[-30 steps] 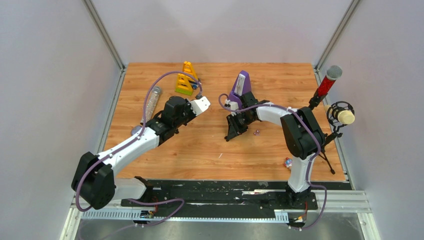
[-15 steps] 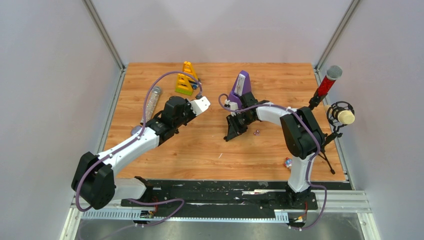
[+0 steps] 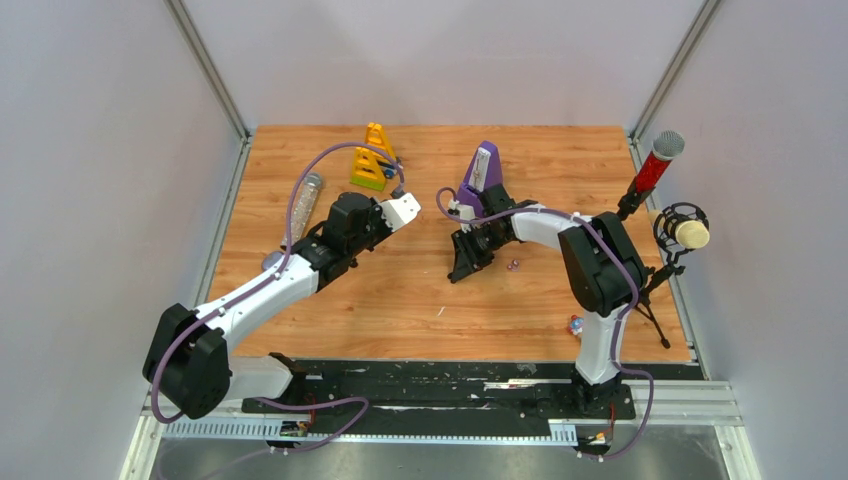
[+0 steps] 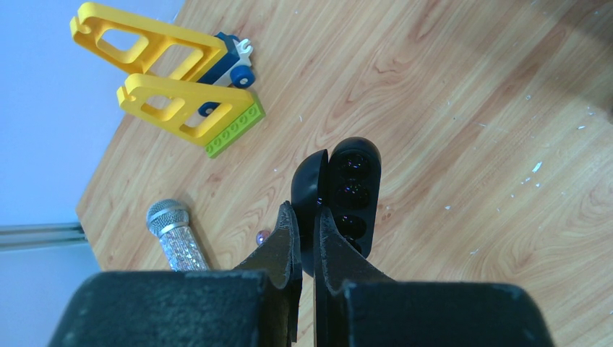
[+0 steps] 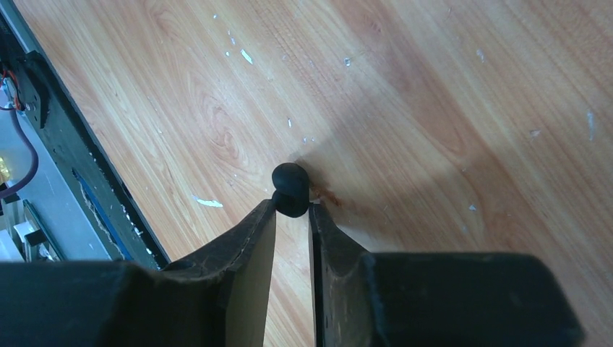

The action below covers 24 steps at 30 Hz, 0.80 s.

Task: Insert the wireless bluetooth earbuds into the charging case
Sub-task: Pick up the left earbud from the center of the board.

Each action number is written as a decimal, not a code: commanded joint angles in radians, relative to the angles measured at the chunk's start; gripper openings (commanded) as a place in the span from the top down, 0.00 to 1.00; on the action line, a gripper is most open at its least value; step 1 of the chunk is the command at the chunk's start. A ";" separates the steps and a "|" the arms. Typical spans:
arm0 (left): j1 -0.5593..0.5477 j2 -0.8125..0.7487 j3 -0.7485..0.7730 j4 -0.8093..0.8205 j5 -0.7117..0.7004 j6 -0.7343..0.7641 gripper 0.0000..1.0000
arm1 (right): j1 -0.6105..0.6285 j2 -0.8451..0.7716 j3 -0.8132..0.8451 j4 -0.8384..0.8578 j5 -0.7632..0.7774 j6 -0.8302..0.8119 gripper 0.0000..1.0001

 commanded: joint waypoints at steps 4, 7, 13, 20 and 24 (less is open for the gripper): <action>-0.005 -0.017 0.004 0.033 0.012 -0.007 1.00 | 0.000 0.030 0.029 -0.001 -0.002 -0.019 0.78; -0.005 -0.017 0.004 0.034 0.012 -0.007 1.00 | 0.000 0.035 0.030 -0.001 -0.013 -0.018 0.79; -0.004 -0.018 0.004 0.033 0.013 -0.007 1.00 | 0.000 0.032 0.030 0.000 -0.041 -0.025 0.84; -0.005 -0.017 0.004 0.033 0.015 -0.005 1.00 | -0.003 0.005 0.027 0.001 -0.055 -0.037 0.89; -0.004 -0.017 0.002 0.032 0.016 -0.005 1.00 | -0.007 -0.035 0.020 0.003 -0.063 -0.046 0.92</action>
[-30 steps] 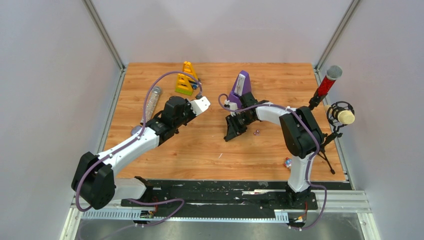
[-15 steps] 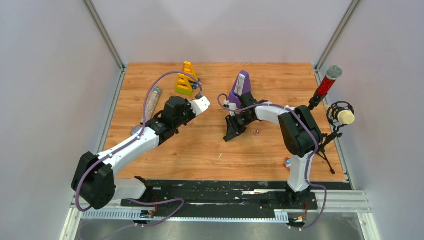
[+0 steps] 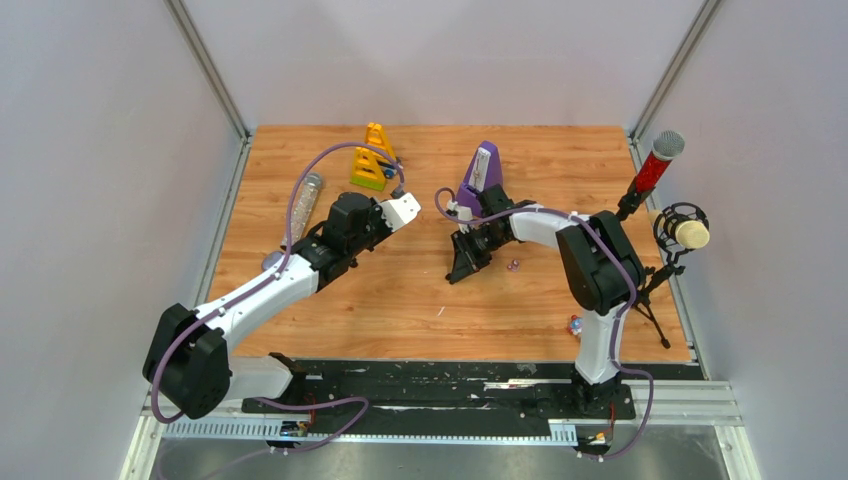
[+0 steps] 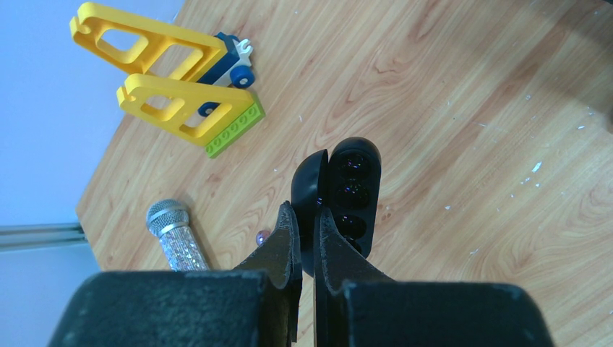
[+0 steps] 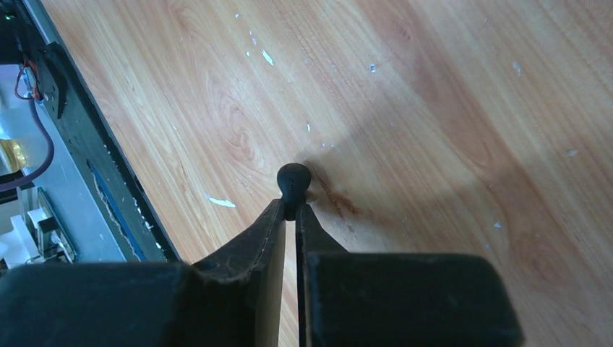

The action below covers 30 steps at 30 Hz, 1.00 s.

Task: Insert the wireless bluetooth earbuds into the charging case
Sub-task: Pick up the left earbud from the center of the board, then insert the left earbud into the left side groove of the charging case.

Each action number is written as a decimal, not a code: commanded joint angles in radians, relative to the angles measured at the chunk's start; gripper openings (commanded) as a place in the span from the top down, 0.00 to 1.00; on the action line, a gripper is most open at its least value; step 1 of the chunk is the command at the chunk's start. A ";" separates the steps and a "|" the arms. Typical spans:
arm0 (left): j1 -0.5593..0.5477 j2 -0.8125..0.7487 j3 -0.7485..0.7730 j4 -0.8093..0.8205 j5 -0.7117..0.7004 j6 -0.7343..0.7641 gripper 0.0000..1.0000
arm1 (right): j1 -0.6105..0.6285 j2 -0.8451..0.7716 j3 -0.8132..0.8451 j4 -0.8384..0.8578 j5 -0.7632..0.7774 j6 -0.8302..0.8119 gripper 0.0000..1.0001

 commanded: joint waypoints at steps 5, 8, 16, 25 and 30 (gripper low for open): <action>-0.005 -0.015 0.003 0.031 0.023 -0.007 1.00 | -0.006 -0.164 -0.019 0.020 0.020 -0.095 0.98; -0.004 -0.014 0.006 0.025 0.036 -0.008 1.00 | -0.007 -0.256 -0.051 0.035 0.069 -0.141 0.98; -0.005 0.009 0.068 -0.065 0.157 -0.017 1.00 | -0.005 -0.554 -0.161 0.078 0.249 -0.339 0.98; -0.007 0.159 0.216 -0.231 0.235 -0.017 1.00 | 0.089 -0.723 -0.194 0.091 0.374 -0.582 0.97; -0.031 0.283 0.339 -0.351 0.181 -0.060 1.00 | 0.207 -0.737 -0.212 0.139 0.524 -0.716 0.97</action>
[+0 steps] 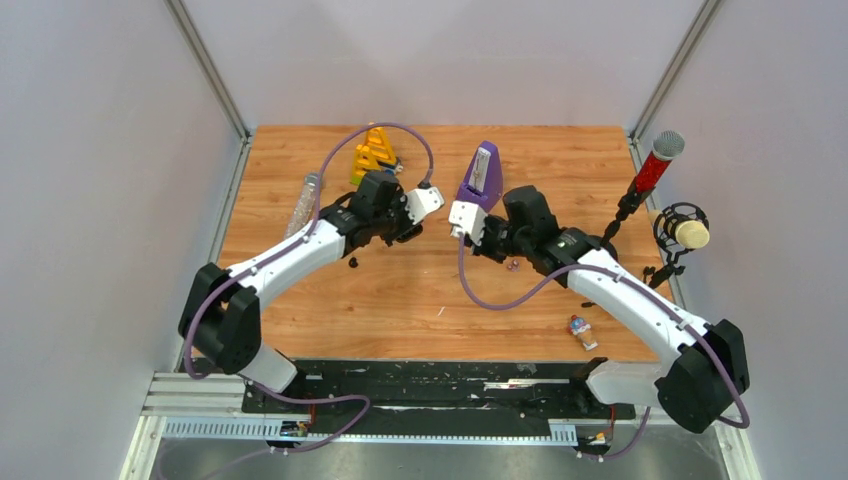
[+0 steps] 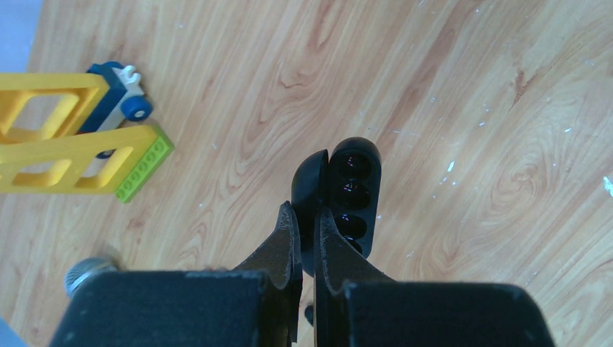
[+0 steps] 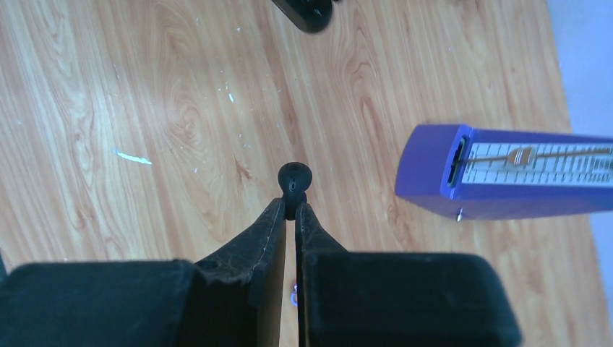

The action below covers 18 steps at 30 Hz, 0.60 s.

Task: Insert the wireless bluetooth earbuds into the charging case
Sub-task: Insert the left earbud into the left side groove of the charging case.

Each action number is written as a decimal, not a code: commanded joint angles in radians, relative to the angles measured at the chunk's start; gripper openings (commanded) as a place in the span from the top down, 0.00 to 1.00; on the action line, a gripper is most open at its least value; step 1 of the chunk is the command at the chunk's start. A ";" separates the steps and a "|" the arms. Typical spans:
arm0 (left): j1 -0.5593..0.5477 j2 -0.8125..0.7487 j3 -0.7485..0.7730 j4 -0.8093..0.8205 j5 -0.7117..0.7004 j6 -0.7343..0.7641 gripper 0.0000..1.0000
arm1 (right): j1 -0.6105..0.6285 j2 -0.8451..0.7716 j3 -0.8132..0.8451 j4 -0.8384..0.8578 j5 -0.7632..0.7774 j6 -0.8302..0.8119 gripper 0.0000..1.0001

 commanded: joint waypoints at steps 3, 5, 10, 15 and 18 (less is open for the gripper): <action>-0.040 0.104 0.113 -0.122 -0.019 -0.093 1.00 | 0.123 -0.004 -0.012 0.074 0.196 -0.220 0.97; -0.055 0.109 0.109 -0.111 -0.027 -0.105 1.00 | 0.152 0.010 -0.009 0.079 0.233 -0.252 0.97; -0.092 0.123 0.110 -0.108 -0.025 -0.103 1.00 | 0.237 0.049 -0.030 0.117 0.341 -0.341 0.97; -0.110 0.130 0.120 -0.114 -0.034 -0.100 1.00 | 0.310 0.094 -0.049 0.139 0.441 -0.390 0.97; -0.123 0.130 0.120 -0.115 -0.036 -0.095 1.00 | 0.336 0.124 -0.034 0.141 0.461 -0.399 0.97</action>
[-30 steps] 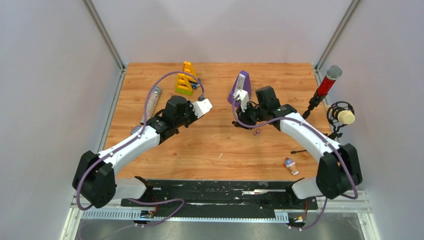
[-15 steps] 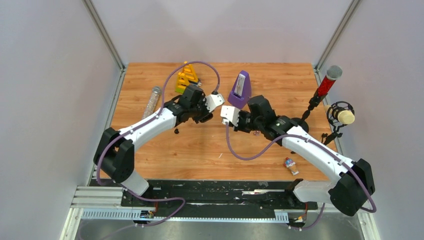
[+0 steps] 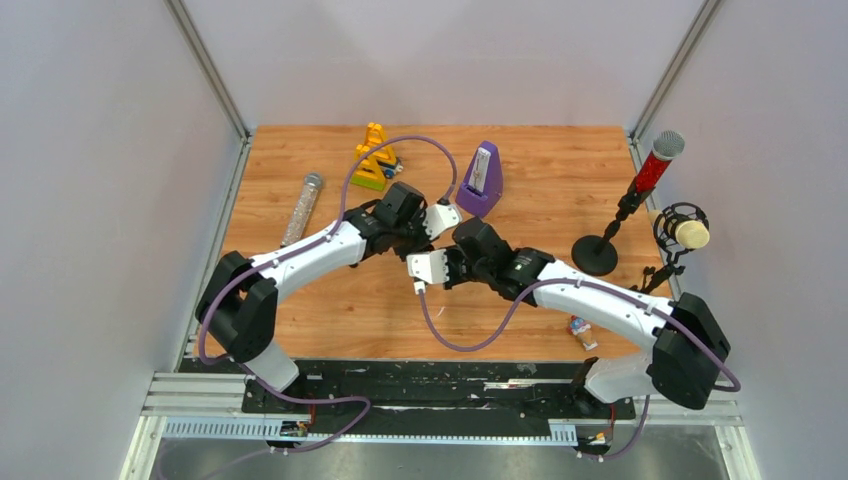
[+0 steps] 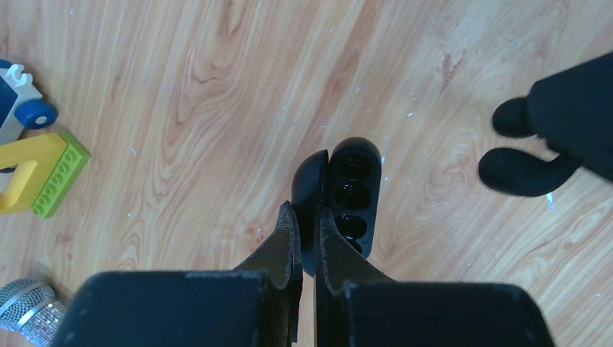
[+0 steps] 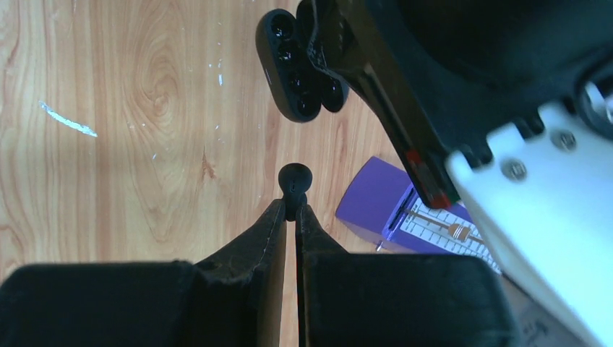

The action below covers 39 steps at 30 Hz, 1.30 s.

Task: Insert the wireless bluetooth earbuds into the charging case
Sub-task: Insert the left earbud into the left side groove of the charging case.

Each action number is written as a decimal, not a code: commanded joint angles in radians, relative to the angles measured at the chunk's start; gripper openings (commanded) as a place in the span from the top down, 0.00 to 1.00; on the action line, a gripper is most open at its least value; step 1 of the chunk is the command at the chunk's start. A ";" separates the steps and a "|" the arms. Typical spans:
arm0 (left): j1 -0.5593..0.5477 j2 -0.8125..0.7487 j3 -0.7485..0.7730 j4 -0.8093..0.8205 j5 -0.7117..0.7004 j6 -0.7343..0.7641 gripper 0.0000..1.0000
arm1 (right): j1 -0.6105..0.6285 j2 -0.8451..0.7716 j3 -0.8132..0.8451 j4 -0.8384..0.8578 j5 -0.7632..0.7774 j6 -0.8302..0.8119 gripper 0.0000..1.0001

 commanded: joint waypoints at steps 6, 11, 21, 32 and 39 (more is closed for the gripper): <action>-0.032 -0.002 0.037 -0.002 0.011 -0.003 1.00 | 0.077 0.080 0.021 0.057 0.127 -0.095 0.97; -0.037 -0.002 0.036 -0.005 0.031 0.003 1.00 | 0.105 0.109 0.036 0.069 0.147 -0.111 0.97; -0.040 -0.003 0.033 -0.019 0.088 0.022 1.00 | 0.141 0.160 0.031 0.128 0.218 -0.186 0.97; -0.043 -0.002 0.032 -0.026 0.091 0.036 1.00 | 0.159 0.187 0.025 0.154 0.267 -0.250 0.96; -0.046 -0.011 0.031 -0.025 0.089 0.040 1.00 | 0.159 0.202 0.009 0.145 0.261 -0.258 0.96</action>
